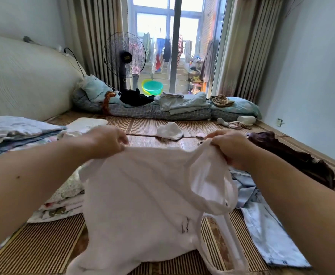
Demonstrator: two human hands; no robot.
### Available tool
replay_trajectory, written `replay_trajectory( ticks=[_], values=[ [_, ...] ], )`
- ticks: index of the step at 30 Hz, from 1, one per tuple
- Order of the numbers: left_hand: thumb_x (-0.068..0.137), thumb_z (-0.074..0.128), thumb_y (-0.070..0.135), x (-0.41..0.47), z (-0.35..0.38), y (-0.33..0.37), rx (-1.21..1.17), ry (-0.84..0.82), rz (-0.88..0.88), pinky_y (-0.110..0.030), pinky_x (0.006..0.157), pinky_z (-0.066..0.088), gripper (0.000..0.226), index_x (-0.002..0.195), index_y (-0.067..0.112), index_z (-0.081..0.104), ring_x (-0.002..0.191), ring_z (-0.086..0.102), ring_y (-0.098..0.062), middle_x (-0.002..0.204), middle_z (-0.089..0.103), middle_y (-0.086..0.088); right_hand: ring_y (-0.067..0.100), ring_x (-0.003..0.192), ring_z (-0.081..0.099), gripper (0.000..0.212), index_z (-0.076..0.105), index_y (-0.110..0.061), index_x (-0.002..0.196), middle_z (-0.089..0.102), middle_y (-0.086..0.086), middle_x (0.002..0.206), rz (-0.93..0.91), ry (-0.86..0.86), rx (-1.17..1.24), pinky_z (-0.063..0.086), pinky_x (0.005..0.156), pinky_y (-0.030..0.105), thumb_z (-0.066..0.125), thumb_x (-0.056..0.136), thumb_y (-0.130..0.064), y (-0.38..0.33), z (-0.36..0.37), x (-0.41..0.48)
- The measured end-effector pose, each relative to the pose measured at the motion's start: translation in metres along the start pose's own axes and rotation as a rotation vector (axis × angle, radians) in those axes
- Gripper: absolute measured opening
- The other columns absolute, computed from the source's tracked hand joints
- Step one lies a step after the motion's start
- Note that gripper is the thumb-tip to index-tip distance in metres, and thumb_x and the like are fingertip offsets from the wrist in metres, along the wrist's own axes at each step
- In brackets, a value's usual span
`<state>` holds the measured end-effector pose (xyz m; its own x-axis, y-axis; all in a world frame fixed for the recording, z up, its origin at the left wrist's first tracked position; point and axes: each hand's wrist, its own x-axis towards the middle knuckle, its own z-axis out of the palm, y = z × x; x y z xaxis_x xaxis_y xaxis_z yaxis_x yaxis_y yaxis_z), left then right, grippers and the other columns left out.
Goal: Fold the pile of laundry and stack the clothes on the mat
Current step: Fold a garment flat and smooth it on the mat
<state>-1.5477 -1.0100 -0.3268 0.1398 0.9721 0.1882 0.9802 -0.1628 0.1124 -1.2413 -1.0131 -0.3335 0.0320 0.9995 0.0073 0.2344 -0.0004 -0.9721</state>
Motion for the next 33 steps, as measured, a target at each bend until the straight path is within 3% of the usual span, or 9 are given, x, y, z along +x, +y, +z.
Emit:
replay_trajectory(
  ticks=[7,13,16,19,22,26,28,31,33],
  values=[
    [0.070,0.066,0.070,-0.034,0.037,0.116,-0.626,-0.248,0.219,-0.032,0.075,0.054,0.045,0.089,0.030,0.073,0.082,0.067,-0.012,0.085,0.072,0.007,0.019,0.058,0.057,0.023,0.063,-0.007,0.086,0.057,0.013,0.077,0.075,-0.034,0.314,0.051,0.045,0.025,0.045,0.094,0.006,-0.018,0.058,-0.009],
    [0.095,0.055,0.019,-0.034,0.060,0.140,-1.202,-0.125,-0.106,-0.028,0.065,0.049,0.008,0.103,0.020,0.058,0.071,0.059,-0.013,0.081,0.061,-0.002,0.018,0.064,0.064,0.023,0.062,-0.007,0.107,0.064,0.015,0.086,0.024,-0.289,0.358,0.055,0.054,0.023,0.048,0.094,0.005,-0.027,0.051,-0.027],
    [0.100,0.051,0.016,-0.032,0.049,0.135,-1.451,-0.222,-0.214,-0.033,0.067,0.057,0.016,0.114,0.010,0.055,0.084,0.066,-0.020,0.098,0.065,-0.012,0.014,0.065,0.062,0.021,0.065,-0.011,0.102,0.067,0.011,0.088,-0.111,-0.080,0.162,0.048,0.047,0.015,0.058,0.088,0.004,-0.009,0.036,-0.034],
    [0.099,0.054,0.020,-0.029,0.026,0.128,-1.443,-0.193,-0.235,-0.038,0.070,0.057,0.019,0.108,0.004,0.055,0.087,0.062,-0.025,0.102,0.061,-0.015,0.020,0.070,0.062,0.023,0.065,-0.005,0.110,0.068,0.009,0.092,-0.126,0.025,-0.092,0.049,0.050,0.017,0.056,0.090,0.001,0.041,0.022,-0.037],
    [0.098,0.055,0.018,-0.027,-0.005,0.123,-1.435,-0.154,-0.148,-0.031,0.063,0.050,0.011,0.099,0.008,0.057,0.066,0.057,-0.016,0.080,0.058,-0.007,0.021,0.074,0.067,0.034,0.062,-0.008,0.120,0.067,0.005,0.100,0.052,-0.138,-0.327,0.059,0.068,0.027,0.059,0.087,-0.001,0.106,0.022,-0.041],
    [0.098,0.051,0.016,-0.028,-0.037,0.118,-1.447,-0.144,-0.060,-0.022,0.048,0.051,0.014,0.102,0.008,0.063,0.054,0.063,-0.011,0.069,0.066,-0.002,0.010,0.084,0.065,0.024,0.065,-0.026,0.099,0.067,-0.005,0.097,0.253,-0.248,-0.557,0.055,0.076,0.029,0.074,0.078,-0.018,0.178,0.043,-0.047],
    [0.098,0.052,0.015,-0.028,-0.045,0.115,-1.465,-0.111,-0.075,-0.021,0.046,0.050,0.017,0.109,0.007,0.062,0.052,0.063,-0.010,0.069,0.067,-0.002,0.010,0.081,0.064,0.010,0.062,-0.024,0.085,0.066,-0.005,0.090,0.361,-0.185,-0.531,0.053,0.072,0.026,0.072,0.083,-0.023,0.201,0.054,-0.050],
    [0.099,0.049,0.015,-0.027,-0.050,0.107,-1.464,-0.105,-0.086,-0.019,0.046,0.050,0.017,0.111,0.010,0.061,0.051,0.063,-0.009,0.073,0.067,-0.002,0.016,0.080,0.056,0.023,0.053,-0.020,0.071,0.056,-0.003,0.077,0.373,-0.121,-0.551,0.048,0.076,0.027,0.056,0.094,-0.021,0.209,0.054,-0.049],
    [0.100,0.046,0.016,-0.025,-0.052,0.096,-1.432,-0.103,-0.095,-0.019,0.046,0.050,0.016,0.106,0.012,0.061,0.053,0.062,-0.009,0.072,0.066,-0.001,0.017,0.068,0.054,0.012,0.060,-0.011,0.081,0.056,0.001,0.068,0.443,-0.127,-0.203,0.046,0.064,0.027,0.057,0.092,-0.016,0.194,0.046,-0.046]
  ],
)
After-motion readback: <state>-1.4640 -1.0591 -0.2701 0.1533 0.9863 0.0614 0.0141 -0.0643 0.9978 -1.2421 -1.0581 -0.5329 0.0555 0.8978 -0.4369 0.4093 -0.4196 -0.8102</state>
